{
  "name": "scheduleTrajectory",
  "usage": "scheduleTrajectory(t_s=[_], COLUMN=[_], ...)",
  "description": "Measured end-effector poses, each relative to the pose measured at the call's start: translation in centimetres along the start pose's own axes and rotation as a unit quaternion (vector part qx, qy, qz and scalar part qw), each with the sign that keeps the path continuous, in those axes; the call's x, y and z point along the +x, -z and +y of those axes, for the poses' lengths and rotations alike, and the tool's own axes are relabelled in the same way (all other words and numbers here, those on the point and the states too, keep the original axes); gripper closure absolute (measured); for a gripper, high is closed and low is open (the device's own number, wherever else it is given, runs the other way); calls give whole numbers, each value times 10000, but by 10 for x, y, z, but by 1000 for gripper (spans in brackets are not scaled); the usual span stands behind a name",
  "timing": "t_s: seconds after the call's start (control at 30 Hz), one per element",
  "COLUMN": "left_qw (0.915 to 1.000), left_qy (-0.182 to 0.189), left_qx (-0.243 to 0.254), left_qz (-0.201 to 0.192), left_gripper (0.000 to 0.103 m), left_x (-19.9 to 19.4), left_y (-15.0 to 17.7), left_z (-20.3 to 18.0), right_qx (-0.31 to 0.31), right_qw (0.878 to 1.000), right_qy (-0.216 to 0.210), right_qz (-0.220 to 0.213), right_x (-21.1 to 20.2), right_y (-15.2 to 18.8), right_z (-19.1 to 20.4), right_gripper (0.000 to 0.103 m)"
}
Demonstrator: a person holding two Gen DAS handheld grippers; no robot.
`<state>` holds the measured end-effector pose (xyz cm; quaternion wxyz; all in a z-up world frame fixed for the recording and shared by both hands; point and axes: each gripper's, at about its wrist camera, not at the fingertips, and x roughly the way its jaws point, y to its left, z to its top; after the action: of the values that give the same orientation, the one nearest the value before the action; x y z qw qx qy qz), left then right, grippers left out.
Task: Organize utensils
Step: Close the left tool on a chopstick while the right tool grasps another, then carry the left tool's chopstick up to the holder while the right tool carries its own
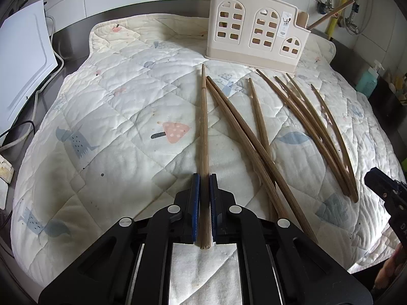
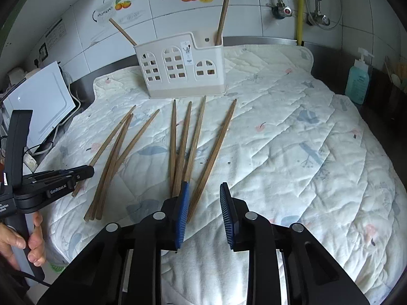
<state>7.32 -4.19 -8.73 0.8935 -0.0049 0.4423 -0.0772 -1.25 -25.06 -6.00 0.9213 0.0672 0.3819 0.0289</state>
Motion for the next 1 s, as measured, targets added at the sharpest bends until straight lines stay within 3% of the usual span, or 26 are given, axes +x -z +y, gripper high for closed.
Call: scheduleTrajectory(t_s=[0.23, 0.63, 0.8, 1.0], left_qw=[9999, 9996, 9989, 9981], left_qy=[43, 257, 457, 544], left_qx=[94, 115, 49, 22], left_qz=[-16, -5, -1, -278], left_gripper=[96, 96, 97, 97], left_x=[0, 1, -2, -15], left_y=[1, 0, -3, -7], left_z=[2, 4, 13, 20], right_qx=[203, 61, -58, -311], right_qw=[9995, 9993, 9992, 9974], right_qy=[-142, 242, 366, 556], right_qz=[191, 291, 147, -329], right_x=[16, 26, 13, -16], right_y=[-3, -4, -4, -11], right_z=[0, 8, 5, 8], right_gripper=[88, 93, 95, 96])
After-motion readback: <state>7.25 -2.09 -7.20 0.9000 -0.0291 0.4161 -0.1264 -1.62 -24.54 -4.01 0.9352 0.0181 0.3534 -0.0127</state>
